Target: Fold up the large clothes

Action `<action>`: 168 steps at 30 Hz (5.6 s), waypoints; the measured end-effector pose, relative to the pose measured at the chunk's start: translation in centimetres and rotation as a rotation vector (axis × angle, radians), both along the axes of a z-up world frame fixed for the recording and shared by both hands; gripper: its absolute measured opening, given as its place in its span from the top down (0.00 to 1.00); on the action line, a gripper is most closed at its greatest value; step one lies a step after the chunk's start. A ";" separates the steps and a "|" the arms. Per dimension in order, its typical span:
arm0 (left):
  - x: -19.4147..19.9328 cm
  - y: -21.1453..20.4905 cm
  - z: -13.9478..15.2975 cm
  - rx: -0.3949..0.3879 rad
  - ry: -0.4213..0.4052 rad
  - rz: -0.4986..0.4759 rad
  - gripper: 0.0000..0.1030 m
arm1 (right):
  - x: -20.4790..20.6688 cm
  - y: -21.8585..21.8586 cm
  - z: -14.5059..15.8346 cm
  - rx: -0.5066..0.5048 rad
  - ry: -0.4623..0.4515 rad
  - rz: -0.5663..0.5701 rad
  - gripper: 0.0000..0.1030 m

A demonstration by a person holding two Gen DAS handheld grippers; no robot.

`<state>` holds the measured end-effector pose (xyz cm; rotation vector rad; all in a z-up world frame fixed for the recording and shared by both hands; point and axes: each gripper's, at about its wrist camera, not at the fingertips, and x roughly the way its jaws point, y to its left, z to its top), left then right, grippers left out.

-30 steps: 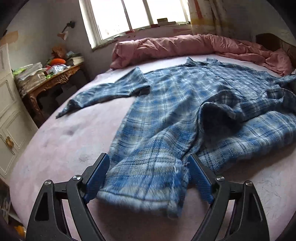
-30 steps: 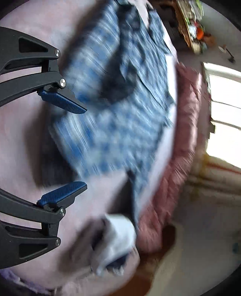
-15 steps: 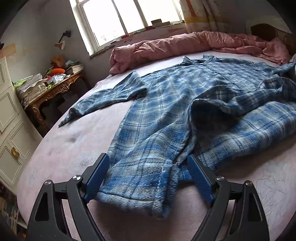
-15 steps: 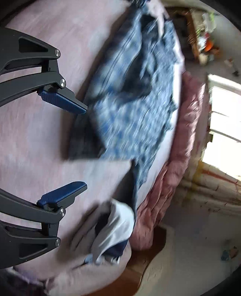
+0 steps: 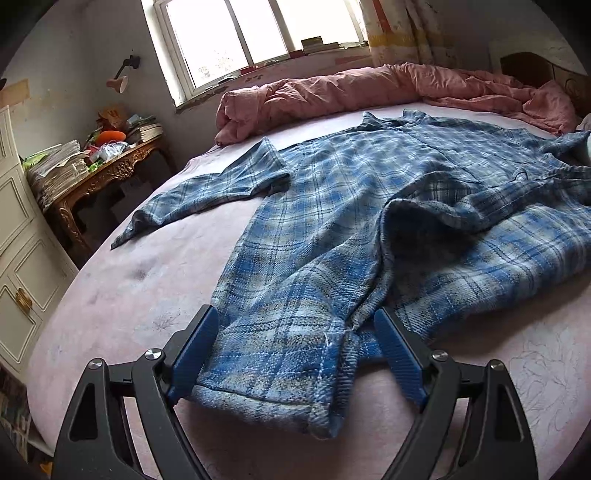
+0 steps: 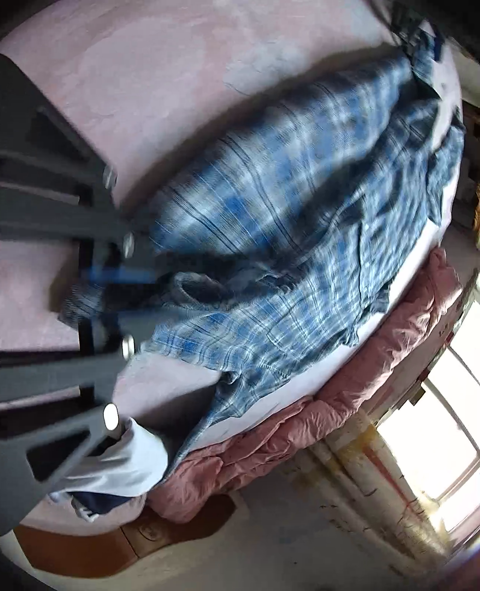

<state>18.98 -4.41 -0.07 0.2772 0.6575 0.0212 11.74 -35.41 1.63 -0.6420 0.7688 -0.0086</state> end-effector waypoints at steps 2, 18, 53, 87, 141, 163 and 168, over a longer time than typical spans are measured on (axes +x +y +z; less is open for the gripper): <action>0.0 0.0 0.0 -0.001 0.000 -0.001 0.17 | 1.1 -1.3 0.3 0.060 -0.006 -0.070 0.94; -0.4 1.2 0.8 -0.082 -0.034 0.011 0.17 | 2.7 -6.2 0.7 0.313 -0.200 -0.409 0.36; 5.6 8.7 4.3 -0.212 0.036 -0.023 0.95 | 3.8 -6.0 -2.8 0.400 -0.035 -0.453 0.18; 1.9 2.5 0.6 -0.217 0.265 -0.320 0.40 | 1.4 -4.1 -0.8 0.615 -0.057 -0.145 0.30; 20.0 2.6 2.7 -0.140 0.107 -0.005 0.95 | 18.4 -6.8 -1.2 0.448 -0.062 -0.379 0.94; 16.3 4.8 3.2 -0.241 -0.040 0.099 0.26 | 14.0 -14.6 0.5 0.766 -0.158 -0.392 0.43; 18.1 6.7 0.9 -0.288 0.107 0.172 0.26 | 15.9 -13.9 -2.0 0.738 -0.054 -0.345 0.69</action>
